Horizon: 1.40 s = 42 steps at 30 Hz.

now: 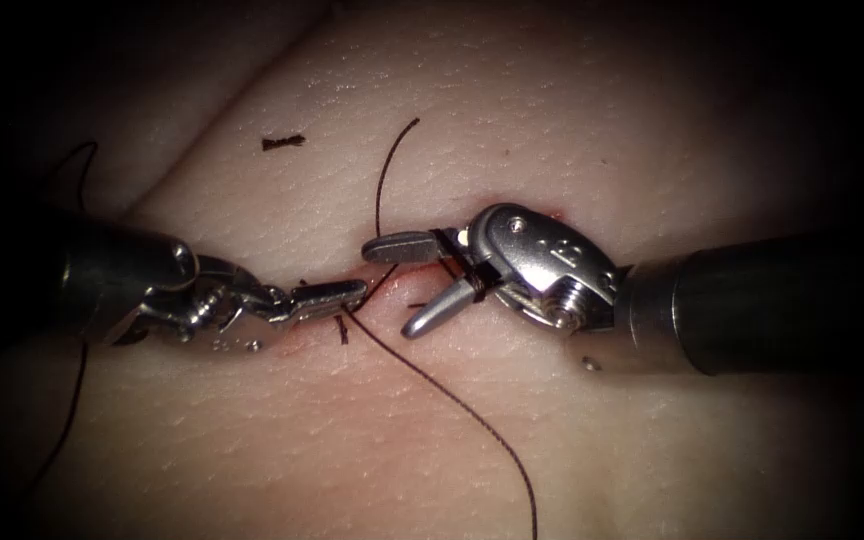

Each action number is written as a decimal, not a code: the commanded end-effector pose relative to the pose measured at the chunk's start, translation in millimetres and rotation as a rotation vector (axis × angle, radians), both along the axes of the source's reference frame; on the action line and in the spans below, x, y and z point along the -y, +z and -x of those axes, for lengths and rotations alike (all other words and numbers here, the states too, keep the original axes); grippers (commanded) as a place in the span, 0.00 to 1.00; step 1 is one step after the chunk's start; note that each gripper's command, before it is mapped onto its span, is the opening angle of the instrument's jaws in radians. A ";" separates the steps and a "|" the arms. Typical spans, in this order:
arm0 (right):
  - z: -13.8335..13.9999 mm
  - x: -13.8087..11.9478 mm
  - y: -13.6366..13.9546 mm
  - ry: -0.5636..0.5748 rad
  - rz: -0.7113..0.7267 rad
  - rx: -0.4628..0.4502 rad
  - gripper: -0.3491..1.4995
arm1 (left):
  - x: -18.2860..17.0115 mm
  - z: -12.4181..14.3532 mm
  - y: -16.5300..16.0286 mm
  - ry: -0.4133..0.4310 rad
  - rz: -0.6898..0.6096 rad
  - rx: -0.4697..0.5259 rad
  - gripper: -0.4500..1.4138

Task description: Wound Closure

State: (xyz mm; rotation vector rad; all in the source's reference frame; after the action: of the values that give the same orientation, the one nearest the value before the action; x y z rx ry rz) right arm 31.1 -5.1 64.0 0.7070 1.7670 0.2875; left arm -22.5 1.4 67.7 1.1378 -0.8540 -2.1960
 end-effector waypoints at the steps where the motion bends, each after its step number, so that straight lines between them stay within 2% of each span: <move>1: -0.5 -0.1 0.9 0.023 -0.004 0.028 0.65 | 0.9 0.7 0.2 -0.001 -0.003 -0.004 0.00; 5: -0.3 -0.4 1.6 0.065 -0.010 0.077 0.63 | 2.0 1.1 -0.8 -0.014 -0.014 -0.010 0.00; 10: -0.6 0.4 2.1 0.127 -0.010 0.157 0.59 | 2.8 1.9 -1.9 -0.023 -0.018 -0.020 0.00; 16: -0.3 0.7 2.0 0.165 -0.031 0.231 0.59 | 2.5 2.0 -2.2 -0.037 -0.031 -0.026 0.00; 19: 0.0 0.8 2.0 0.178 -0.039 0.252 0.62 | 2.5 2.1 -2.2 -0.041 -0.036 -0.025 0.00; 27: -0.2 1.5 1.7 0.164 -0.035 0.234 0.65 | 2.0 3.2 -2.5 -0.047 -0.041 -0.025 0.00; 30: -0.8 1.5 1.5 0.158 -0.035 0.222 0.62 | 2.3 3.6 -2.7 -0.045 -0.041 -0.020 0.00; 36: -3.2 1.7 1.2 0.174 -0.036 0.230 0.74 | 2.9 5.3 -3.9 -0.041 -0.045 -0.007 0.00; 40: -4.1 1.5 1.1 0.177 -0.036 0.238 0.73 | 3.0 5.8 -5.6 -0.034 -0.043 0.001 0.00; 42: -4.2 1.3 1.2 0.155 -0.028 0.255 0.66 | 3.0 5.9 -6.8 -0.026 -0.035 0.000 0.00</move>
State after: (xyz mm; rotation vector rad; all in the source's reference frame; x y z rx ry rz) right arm 34.7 -6.2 64.9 0.5311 1.5624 0.4878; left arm -28.0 -1.1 59.8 1.1495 -0.8396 -2.2372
